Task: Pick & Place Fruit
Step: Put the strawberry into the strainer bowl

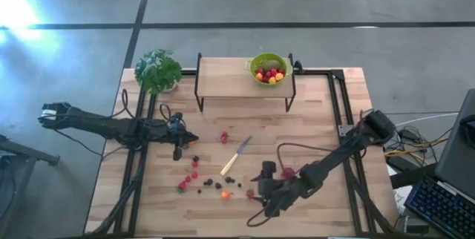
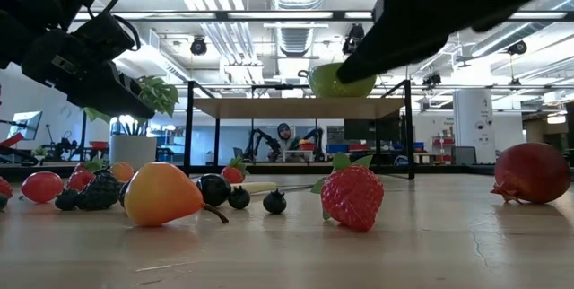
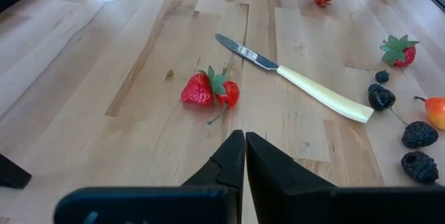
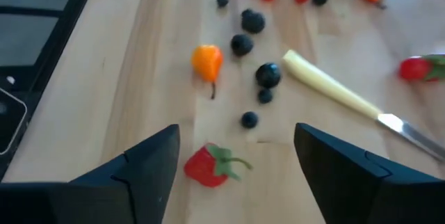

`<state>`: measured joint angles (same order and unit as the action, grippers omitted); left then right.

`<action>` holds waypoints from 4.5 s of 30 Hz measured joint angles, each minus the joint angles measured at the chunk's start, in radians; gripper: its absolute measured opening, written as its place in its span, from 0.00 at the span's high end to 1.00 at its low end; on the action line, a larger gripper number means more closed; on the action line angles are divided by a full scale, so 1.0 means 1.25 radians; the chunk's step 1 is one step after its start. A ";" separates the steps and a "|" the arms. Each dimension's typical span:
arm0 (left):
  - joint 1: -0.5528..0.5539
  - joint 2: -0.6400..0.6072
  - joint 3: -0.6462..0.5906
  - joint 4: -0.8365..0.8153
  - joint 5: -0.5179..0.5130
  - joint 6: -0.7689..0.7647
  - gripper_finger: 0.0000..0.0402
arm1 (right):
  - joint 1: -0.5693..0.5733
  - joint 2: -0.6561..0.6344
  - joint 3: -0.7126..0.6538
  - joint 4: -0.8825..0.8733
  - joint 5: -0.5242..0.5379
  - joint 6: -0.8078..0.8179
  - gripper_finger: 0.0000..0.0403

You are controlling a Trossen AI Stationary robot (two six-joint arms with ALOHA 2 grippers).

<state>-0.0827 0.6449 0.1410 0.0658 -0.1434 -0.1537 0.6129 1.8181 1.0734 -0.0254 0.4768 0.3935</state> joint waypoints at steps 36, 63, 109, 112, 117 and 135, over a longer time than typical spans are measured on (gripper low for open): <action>0.000 0.000 0.000 0.000 0.000 0.000 0.95 | 0.002 0.187 0.110 -0.128 -0.002 0.090 0.60; 0.000 0.000 0.000 0.000 0.000 0.000 0.95 | -0.060 -0.068 0.073 -0.500 0.144 0.098 0.58; 0.000 0.000 0.000 0.000 0.000 0.000 0.95 | -0.864 -0.430 -0.038 -0.238 -0.056 -0.254 0.61; 0.000 0.000 0.000 0.000 0.000 0.000 0.95 | -0.868 -0.412 -0.038 -0.222 -0.055 -0.269 0.60; 0.000 0.000 0.000 0.000 0.000 0.000 0.95 | -0.885 -0.411 -0.038 -0.221 -0.055 -0.264 0.56; 0.000 0.000 0.000 0.000 0.000 0.000 0.95 | -0.883 -0.413 -0.038 -0.222 -0.054 -0.273 0.48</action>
<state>-0.0828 0.6449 0.1410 0.0663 -0.1432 -0.1537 -0.4904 1.3022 1.0264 -0.3027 0.4095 0.0521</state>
